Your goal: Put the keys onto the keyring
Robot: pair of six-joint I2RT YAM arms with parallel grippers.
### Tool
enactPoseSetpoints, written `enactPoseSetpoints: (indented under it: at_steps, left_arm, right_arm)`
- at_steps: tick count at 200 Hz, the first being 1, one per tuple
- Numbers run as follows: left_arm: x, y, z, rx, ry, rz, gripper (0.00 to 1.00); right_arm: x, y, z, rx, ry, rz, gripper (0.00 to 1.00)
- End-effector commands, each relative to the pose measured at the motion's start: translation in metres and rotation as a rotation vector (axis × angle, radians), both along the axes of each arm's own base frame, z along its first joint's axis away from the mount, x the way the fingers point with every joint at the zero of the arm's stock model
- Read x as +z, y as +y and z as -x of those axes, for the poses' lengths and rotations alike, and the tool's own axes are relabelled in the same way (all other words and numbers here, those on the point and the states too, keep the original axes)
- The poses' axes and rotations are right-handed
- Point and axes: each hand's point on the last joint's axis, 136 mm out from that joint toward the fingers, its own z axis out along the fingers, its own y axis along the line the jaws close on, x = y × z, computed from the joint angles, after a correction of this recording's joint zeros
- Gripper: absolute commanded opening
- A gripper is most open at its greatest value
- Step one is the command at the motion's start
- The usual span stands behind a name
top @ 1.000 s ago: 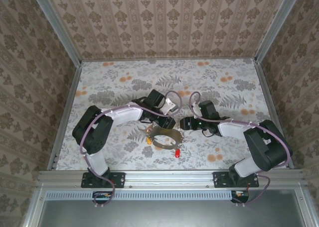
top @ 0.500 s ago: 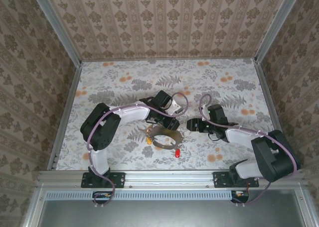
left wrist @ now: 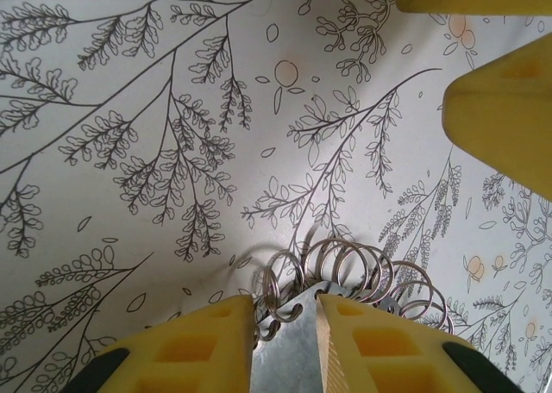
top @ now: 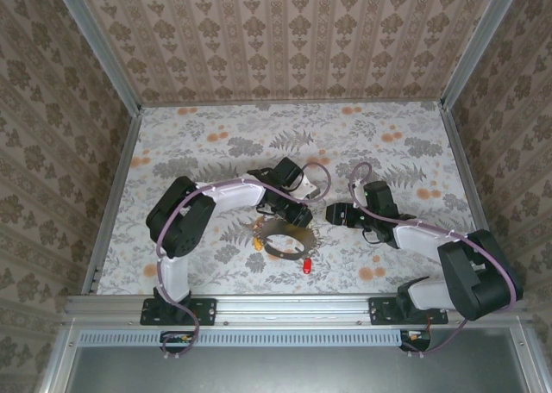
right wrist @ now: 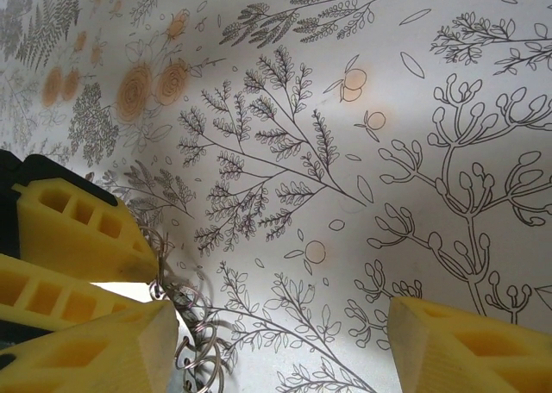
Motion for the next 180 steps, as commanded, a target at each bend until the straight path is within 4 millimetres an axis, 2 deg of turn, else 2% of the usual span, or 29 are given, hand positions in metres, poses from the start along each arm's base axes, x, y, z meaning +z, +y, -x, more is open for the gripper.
enactPoseSetpoints:
  at_steps: [1, 36, 102, 144, 180]
  left_arm:
    - [-0.006, 0.002, 0.003, -0.003, 0.011, -0.038, 0.26]
    - [-0.005, 0.006, 0.004, -0.001, 0.009, -0.051, 0.26]
    - [0.001, 0.002, 0.009, -0.035, -0.021, -0.066, 0.24]
    - [0.012, 0.002, 0.012, -0.055, -0.059, -0.061, 0.25]
    - [0.004, 0.001, 0.011, -0.070, -0.099, -0.121, 0.28]
  right_arm:
    - [0.002, -0.003, -0.001, -0.018, -0.016, -0.006, 0.67]
    - [0.003, -0.003, -0.002, -0.019, -0.019, -0.006, 0.67]
    - [0.001, -0.002, -0.001, -0.016, -0.017, -0.010, 0.67]
    - [-0.001, 0.002, -0.001, 0.000, -0.004, -0.031, 0.67]
    - [-0.002, 0.000, -0.001, -0.011, -0.002, -0.026, 0.66]
